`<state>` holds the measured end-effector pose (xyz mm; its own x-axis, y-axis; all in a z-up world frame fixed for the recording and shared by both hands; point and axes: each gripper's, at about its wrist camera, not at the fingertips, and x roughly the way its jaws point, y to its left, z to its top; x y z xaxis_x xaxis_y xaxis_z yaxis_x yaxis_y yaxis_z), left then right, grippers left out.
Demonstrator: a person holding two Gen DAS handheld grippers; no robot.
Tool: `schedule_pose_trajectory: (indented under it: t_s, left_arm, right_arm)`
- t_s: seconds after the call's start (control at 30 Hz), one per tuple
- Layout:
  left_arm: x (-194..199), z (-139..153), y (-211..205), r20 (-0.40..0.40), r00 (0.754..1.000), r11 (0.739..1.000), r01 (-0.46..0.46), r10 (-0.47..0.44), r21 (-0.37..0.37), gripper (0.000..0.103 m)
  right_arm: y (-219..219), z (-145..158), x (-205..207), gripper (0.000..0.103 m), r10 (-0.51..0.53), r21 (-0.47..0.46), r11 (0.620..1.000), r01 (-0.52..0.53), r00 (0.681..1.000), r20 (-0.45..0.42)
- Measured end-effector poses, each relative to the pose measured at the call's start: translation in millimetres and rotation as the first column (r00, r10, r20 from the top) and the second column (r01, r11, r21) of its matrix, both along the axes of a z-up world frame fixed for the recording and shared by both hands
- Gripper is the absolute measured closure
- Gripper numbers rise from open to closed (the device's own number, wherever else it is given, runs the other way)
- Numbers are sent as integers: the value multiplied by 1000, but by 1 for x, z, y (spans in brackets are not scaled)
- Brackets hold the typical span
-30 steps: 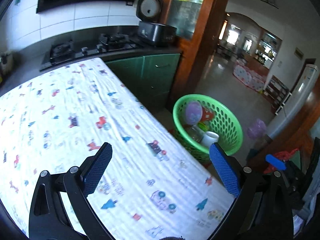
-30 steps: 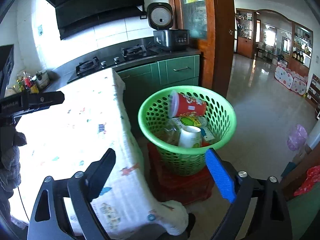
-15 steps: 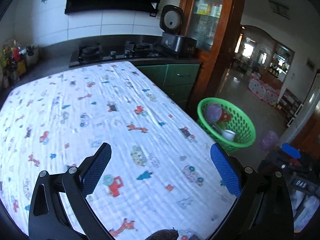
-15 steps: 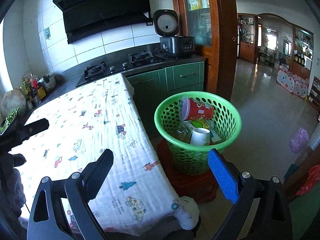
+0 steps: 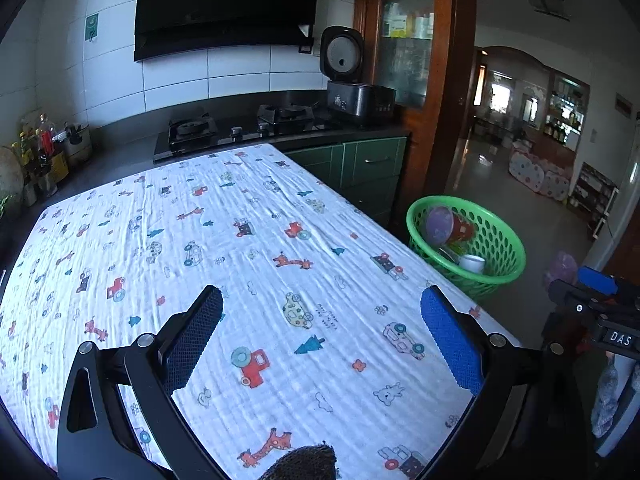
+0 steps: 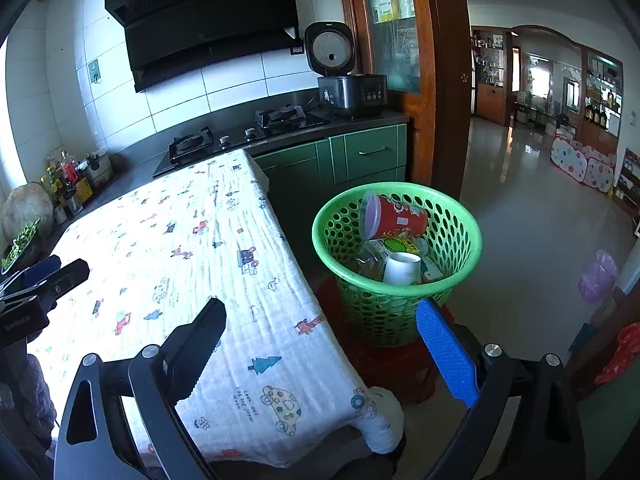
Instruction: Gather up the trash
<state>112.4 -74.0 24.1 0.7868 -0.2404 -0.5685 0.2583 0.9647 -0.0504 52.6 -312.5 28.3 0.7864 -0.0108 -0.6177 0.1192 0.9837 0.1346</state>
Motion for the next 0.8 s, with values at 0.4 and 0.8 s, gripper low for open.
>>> schedule_pose_trajectory:
  t_s: [0.4,0.8]
  left_arm:
    - [-6,1,1,13,1000,1000,-11,11,7,5]
    - [-7,1,2,9,1000,1000,-15,15,5,5]
  right_arm:
    - [5,2,-3,10,6,-1,1000,-6,1000,3]
    - [13,4,-5,10,19,-3,1000,-19,1000,10]
